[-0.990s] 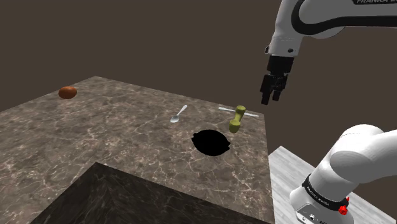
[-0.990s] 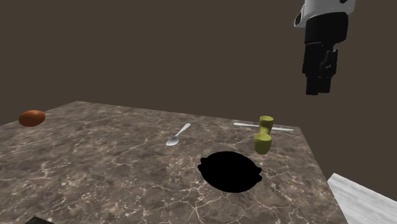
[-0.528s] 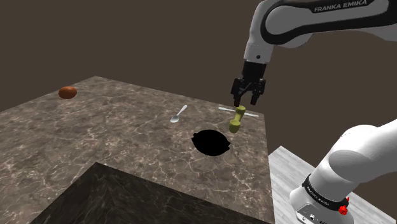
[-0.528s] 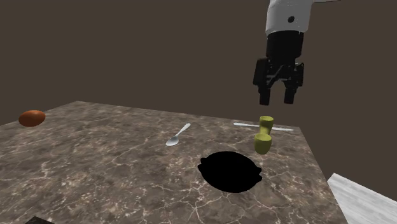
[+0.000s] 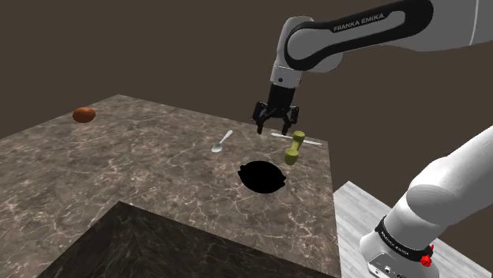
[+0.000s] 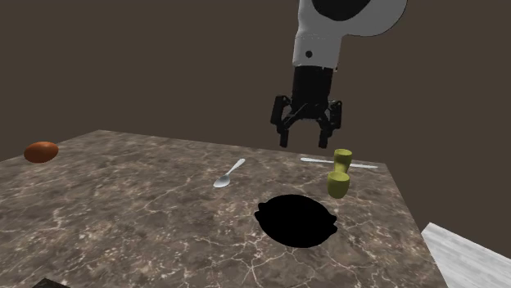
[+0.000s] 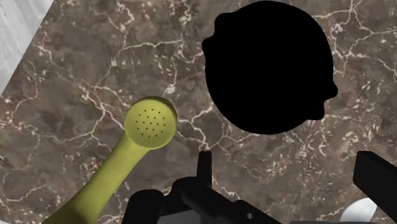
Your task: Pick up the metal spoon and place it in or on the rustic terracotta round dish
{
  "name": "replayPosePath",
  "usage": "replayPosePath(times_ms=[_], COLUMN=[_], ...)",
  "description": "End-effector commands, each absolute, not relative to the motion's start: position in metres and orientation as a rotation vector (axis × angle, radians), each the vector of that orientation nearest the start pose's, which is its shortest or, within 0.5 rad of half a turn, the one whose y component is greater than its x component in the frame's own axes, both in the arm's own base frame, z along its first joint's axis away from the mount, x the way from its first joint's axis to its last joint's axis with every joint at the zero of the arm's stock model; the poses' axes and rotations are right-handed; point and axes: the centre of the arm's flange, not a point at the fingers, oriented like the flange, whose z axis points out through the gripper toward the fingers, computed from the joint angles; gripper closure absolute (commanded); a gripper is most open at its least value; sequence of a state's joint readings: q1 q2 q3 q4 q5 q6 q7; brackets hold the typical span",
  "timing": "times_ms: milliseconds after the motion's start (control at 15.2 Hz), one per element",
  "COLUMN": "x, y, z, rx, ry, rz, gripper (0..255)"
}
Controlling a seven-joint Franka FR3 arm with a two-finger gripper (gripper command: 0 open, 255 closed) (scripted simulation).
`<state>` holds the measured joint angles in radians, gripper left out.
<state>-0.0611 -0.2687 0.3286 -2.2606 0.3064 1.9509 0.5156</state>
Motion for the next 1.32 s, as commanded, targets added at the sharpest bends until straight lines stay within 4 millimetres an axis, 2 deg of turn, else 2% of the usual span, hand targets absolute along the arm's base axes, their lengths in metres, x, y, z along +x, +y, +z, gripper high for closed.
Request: replayPosePath(times_ms=[0, 528, 1056, 1122, 1254], x=[0.463, 0.55, 0.64, 0.647, 0.648], y=[0.16, 0.179, 0.177, 0.176, 0.178], z=[0.451, 0.413, 0.375, 0.372, 0.361], rx=[-2.894, -2.782, -2.633, -2.62, -2.62], ry=[0.657, 0.992, 1.311, 1.336, 1.336], rz=[0.168, 0.129, 0.089, 0.086, 0.086], gripper=[0, 0, 0, 0, 0])
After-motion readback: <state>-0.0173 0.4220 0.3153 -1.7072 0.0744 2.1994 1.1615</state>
